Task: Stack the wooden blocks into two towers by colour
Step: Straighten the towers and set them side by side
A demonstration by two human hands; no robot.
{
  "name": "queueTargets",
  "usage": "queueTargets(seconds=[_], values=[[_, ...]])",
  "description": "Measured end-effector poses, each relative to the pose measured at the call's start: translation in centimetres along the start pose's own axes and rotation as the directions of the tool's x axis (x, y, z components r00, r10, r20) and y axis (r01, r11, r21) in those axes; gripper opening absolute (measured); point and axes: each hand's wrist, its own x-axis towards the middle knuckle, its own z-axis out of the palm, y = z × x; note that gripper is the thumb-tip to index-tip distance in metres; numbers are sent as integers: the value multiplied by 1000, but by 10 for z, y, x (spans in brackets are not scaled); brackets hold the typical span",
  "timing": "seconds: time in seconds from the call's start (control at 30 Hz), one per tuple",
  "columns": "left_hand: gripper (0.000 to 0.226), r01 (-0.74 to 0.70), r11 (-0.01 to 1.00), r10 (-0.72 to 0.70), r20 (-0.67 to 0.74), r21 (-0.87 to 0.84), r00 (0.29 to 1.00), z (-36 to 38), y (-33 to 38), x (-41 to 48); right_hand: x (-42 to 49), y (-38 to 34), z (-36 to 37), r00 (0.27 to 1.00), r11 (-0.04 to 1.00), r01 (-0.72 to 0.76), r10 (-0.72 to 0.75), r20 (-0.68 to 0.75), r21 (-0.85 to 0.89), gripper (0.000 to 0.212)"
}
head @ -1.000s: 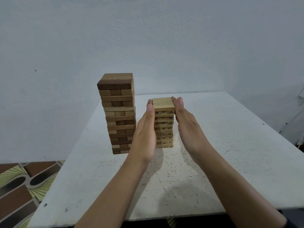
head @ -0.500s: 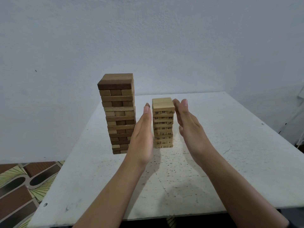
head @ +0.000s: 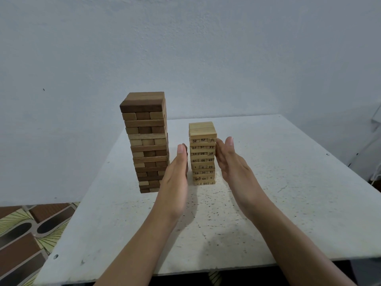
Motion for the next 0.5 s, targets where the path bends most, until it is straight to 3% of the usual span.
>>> queueTargets(seconds=[0.5], values=[[51, -69, 998, 69, 63, 0, 996, 5, 0, -1, 0, 0, 0, 999, 1000, 9, -10, 34, 27, 56]])
